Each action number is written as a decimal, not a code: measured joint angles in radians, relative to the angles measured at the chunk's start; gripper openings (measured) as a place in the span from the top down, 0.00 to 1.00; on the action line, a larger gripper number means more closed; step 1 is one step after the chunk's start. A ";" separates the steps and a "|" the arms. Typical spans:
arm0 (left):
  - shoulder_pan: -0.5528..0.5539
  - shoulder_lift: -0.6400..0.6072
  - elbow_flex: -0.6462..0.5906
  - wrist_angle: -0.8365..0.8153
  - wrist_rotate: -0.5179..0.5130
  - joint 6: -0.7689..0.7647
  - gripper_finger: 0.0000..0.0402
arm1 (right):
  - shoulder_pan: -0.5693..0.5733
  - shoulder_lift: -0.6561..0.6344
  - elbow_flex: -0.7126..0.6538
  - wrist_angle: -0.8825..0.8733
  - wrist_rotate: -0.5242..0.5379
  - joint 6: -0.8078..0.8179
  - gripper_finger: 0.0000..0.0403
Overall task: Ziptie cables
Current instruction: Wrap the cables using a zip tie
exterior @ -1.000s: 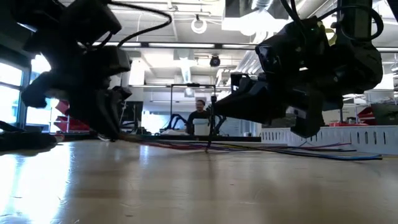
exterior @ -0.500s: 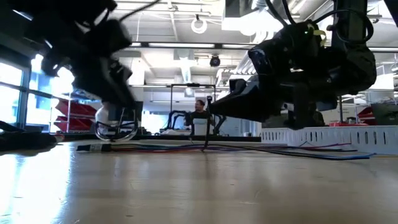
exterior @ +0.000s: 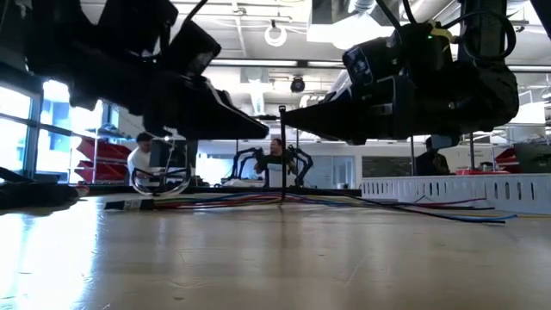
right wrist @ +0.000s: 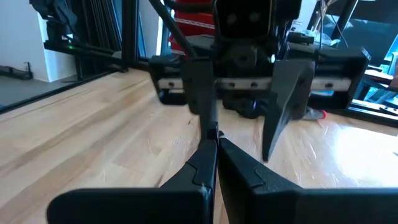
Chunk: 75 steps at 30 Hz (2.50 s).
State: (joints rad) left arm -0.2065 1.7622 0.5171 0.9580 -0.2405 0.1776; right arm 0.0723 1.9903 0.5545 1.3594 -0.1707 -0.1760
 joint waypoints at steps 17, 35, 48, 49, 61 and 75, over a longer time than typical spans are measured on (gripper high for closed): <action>0.029 0.198 0.116 0.123 0.020 -0.074 0.68 | 0.007 0.000 0.000 -0.007 0.006 -0.005 1.00; 0.036 0.198 0.121 0.061 0.046 -0.312 1.00 | 0.043 -0.004 0.000 -0.130 0.218 0.003 1.00; 0.042 0.197 0.130 0.025 0.050 -0.386 1.00 | 0.066 -0.256 0.002 -0.429 0.198 0.049 1.00; 0.042 0.197 0.137 0.019 0.050 -0.386 1.00 | 0.073 -0.258 0.010 -0.409 0.194 0.055 1.00; 0.040 0.197 0.212 -0.134 0.074 -0.348 1.00 | 0.108 -0.247 0.201 -0.852 0.309 0.027 1.00; 0.008 0.198 0.212 -0.134 0.069 -0.332 1.00 | 0.114 -0.222 0.201 -0.853 0.337 0.041 1.00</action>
State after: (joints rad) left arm -0.1986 1.9598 0.7289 0.8243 -0.1719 -0.1548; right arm 0.1864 1.7688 0.7552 0.5061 0.1664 -0.1349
